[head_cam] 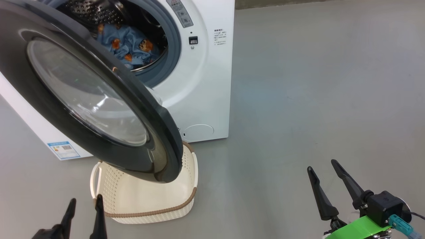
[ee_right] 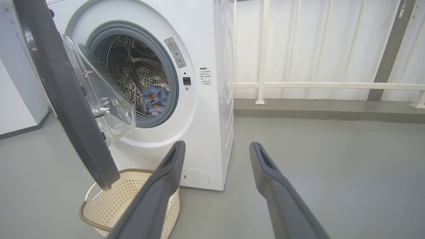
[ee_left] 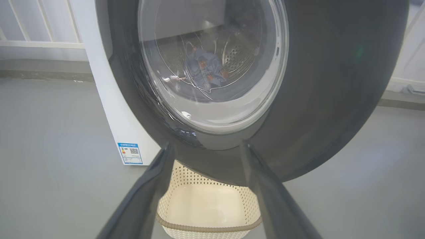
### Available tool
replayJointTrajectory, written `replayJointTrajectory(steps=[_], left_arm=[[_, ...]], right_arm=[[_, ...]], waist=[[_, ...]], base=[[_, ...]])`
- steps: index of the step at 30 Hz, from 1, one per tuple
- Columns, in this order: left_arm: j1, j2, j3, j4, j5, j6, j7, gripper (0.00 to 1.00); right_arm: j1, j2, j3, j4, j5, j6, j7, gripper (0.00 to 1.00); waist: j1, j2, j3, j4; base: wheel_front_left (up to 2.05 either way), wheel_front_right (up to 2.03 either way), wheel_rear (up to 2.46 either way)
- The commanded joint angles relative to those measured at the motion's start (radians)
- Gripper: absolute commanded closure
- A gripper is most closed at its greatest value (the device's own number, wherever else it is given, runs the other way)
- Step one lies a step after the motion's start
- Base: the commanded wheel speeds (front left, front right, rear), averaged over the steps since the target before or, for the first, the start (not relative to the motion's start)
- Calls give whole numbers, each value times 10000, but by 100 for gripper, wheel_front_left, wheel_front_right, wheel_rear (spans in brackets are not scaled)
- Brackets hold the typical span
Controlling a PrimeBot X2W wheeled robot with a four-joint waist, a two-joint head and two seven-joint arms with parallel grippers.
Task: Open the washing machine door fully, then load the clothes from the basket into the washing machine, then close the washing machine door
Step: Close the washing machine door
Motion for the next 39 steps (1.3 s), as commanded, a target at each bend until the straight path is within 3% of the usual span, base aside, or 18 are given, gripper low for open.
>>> replayJointTrajectory(steps=[1, 15, 39], left_arm=[[-144, 54, 491, -317, 67, -16, -65, 0], [-152, -238, 1100, -117, 425, -274, -66, 0], [17, -253, 1510, -546, 420, -171, -66, 0]], right_arm=[[-13, -55, 165, -285, -122, 14, -48, 0], [-10, -14, 106, 50, -1, 14, -48, 0], [-42, -37, 160, 39, -160, 14, -48, 0]], waist=[[0, -1, 28, 1], [0, -1, -7, 182], [0, -1, 30, 405]], base=[[0, 0, 0], [0, 0, 0], [0, 0, 0]])
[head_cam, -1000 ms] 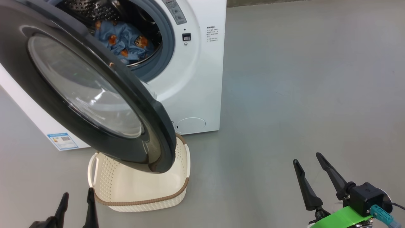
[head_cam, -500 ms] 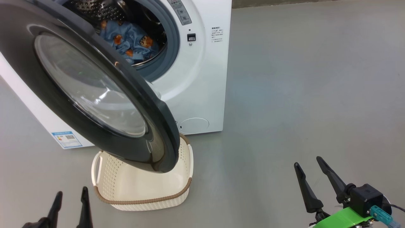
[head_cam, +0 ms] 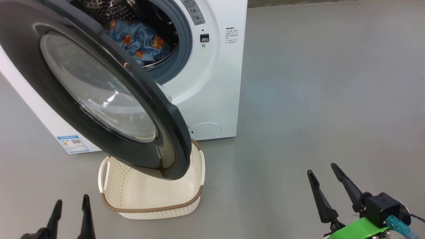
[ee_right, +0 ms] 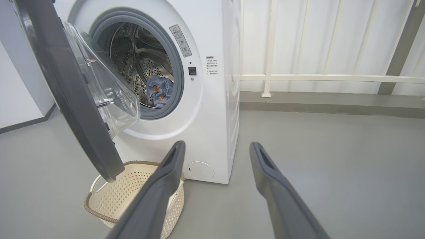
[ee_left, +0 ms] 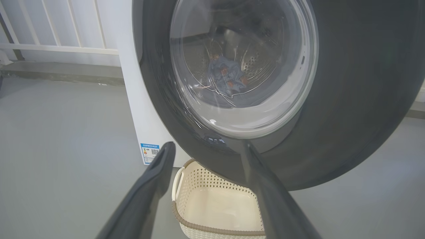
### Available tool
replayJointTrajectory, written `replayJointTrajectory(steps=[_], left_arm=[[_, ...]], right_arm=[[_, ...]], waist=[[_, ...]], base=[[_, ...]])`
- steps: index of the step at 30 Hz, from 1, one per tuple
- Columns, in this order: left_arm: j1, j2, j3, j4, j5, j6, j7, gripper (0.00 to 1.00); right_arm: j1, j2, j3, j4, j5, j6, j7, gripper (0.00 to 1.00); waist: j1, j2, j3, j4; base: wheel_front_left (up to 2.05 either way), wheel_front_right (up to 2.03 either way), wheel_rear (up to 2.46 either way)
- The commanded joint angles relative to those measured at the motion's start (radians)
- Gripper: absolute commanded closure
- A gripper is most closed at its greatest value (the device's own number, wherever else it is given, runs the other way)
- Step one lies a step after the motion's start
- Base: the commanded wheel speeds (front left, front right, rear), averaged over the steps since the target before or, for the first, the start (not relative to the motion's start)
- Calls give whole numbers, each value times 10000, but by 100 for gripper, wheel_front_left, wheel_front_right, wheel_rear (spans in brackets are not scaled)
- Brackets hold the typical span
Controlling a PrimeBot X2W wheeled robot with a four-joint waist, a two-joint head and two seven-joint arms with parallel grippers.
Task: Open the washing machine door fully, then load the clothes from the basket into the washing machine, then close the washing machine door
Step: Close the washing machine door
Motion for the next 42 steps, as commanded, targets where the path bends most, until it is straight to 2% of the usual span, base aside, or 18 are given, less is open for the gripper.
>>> replayJointTrajectory(steps=[1, 18, 22, 24, 25, 27, 42], left_arm=[[-100, 103, 350, -319, -35, 80, -64, 0], [-178, 103, 412, -411, -122, 84, -64, 0], [-205, 103, 422, -428, -126, 87, -64, 0], [-209, 103, 424, -434, -130, 90, -64, 0], [-208, 103, 425, -435, -130, 91, -64, 0], [-201, 103, 427, -437, -132, 95, -64, 0], [-193, 103, 442, -469, -129, 120, -65, 0]], right_arm=[[-40, -60, 215, -288, -119, 14, -48, 0], [-59, 47, 151, -322, -184, 14, -48, 0], [-94, 43, 150, -308, -185, 14, -48, 25], [-108, 39, 152, -302, -185, 14, -48, 54], [-114, 40, 150, -304, -187, 14, -48, 63], [-119, 44, 140, -310, -194, 14, -48, 100], [-164, 32, 143, -307, -266, 14, -48, 100]], waist=[[0, 0, -6, 5], [0, 0, 131, 104], [0, 0, 156, 139], [0, 0, 156, 150], [0, 0, 154, 153], [0, 0, 147, 153], [0, 0, 146, 173]], base=[[0, 0, 0], [0, 0, 0], [0, 0, 0], [0, 0, 0], [0, 0, 0], [0, 0, 0], [0, 0, 0]])
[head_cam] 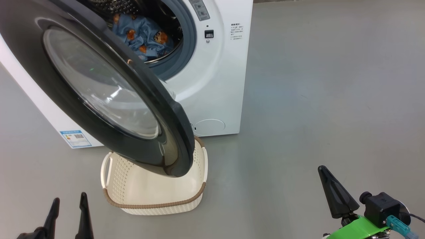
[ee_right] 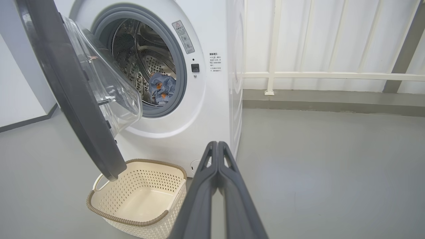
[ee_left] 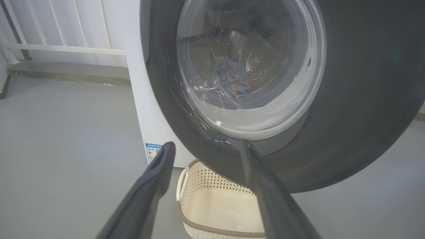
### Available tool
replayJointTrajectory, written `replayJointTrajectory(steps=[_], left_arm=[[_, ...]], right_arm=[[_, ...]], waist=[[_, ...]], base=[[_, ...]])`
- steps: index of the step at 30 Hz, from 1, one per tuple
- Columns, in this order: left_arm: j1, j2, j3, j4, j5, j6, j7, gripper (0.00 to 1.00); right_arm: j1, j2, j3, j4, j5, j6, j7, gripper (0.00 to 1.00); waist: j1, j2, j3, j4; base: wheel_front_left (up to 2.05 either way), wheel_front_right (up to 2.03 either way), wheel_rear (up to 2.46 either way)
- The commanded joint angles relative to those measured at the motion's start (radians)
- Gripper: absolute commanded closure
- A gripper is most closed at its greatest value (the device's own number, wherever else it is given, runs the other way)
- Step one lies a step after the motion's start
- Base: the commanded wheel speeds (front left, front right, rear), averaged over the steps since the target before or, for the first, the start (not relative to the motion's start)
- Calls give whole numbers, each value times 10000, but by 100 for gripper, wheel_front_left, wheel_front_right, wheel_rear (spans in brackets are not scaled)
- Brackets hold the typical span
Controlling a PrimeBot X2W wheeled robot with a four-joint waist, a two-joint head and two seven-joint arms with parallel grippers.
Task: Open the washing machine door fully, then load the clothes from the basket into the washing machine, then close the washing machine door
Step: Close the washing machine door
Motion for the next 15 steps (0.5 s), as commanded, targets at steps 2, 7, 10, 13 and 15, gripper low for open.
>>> replayJointTrajectory(steps=[2, 7, 10, 13, 15], left_arm=[[-199, 103, 357, -276, -102, 54, -65, 0], [-184, 103, 365, -291, -113, 83, -65, 0], [-164, 103, 363, -301, -121, 103, -65, 0], [-158, 103, 366, -319, -131, 123, -65, 0], [-151, 103, 369, -325, -137, 141, -65, 0]], right_arm=[[-177, -55, 187, -264, -174, 14, -48, 100], [-196, -66, 185, -271, -179, 14, -48, 100], [-267, -94, 209, -332, -187, 14, -48, 100], [-425, -162, 251, -494, -223, 14, -48, 100], [-572, -222, 301, -631, -250, 14, -48, 100]], waist=[[0, -1, -3, 15], [0, -1, -56, 43], [0, -1, -95, 43], [0, -1, -118, 38], [0, -1, -146, 35]], base=[[0, 0, 0], [0, 0, 0], [0, 0, 0], [0, 0, 0], [0, 0, 0]])
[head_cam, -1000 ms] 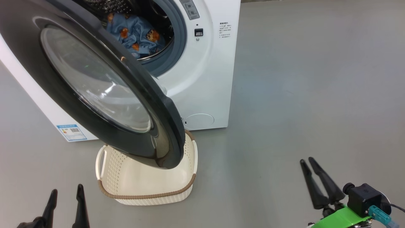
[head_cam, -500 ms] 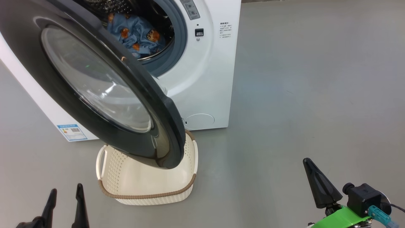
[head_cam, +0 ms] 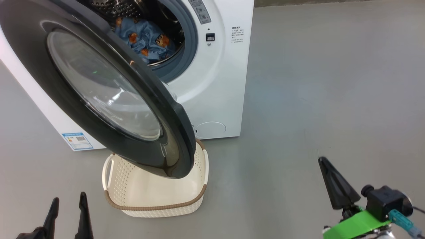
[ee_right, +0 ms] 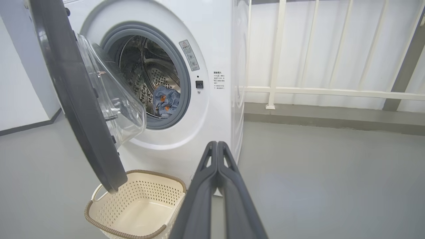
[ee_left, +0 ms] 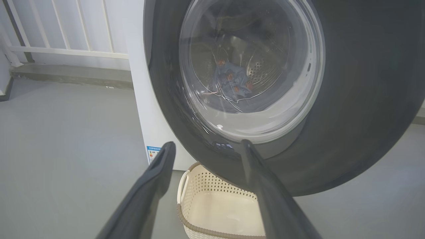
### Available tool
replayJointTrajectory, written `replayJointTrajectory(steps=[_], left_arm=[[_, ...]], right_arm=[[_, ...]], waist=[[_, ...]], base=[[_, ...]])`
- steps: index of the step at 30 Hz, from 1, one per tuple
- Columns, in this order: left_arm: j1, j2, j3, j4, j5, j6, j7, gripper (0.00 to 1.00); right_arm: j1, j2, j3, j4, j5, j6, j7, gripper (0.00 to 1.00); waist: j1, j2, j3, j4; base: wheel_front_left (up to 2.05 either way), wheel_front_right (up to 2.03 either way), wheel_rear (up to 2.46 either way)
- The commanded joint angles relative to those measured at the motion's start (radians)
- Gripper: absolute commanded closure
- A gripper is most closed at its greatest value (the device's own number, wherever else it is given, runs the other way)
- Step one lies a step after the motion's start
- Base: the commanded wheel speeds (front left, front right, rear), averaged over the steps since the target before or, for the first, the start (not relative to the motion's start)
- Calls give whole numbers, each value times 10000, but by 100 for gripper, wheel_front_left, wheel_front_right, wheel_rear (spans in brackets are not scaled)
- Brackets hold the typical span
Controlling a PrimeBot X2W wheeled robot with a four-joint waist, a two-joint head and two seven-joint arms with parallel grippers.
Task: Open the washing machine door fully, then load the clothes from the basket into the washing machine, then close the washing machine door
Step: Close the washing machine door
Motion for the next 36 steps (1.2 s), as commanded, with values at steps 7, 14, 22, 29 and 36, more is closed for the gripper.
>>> replayJointTrajectory(steps=[7, 14, 22, 29, 36], left_arm=[[-115, 104, 351, -309, -154, 86, -65, 0], [-167, 104, 304, -305, -192, 113, -65, 0], [-220, 104, 167, -281, -238, 142, -65, 0], [-316, 104, -19, -269, -267, 137, -65, 0], [-602, 104, -334, -325, -372, 80, -65, 0]], right_arm=[[-1187, -394, 606, -1004, -288, 14, -48, 100], [-2460, -698, 1534, -1714, -301, 14, -48, 100], [-3890, -350, 3237, -2148, -99, 14, -48, 100], [-4411, -27, 4578, -1920, 127, 14, -48, 100], [-4556, 297, 5769, -833, 525, 14, -48, 100]], waist=[[0, -1, -75, -11], [0, -1, -48, 76], [0, -1, -62, 288], [0, -1, 11, 576], [0, -1, 345, 1064]], base=[[0, 0, 0], [0, 0, 0], [0, 0, 0], [0, 0, 0], [0, 0, 0]])
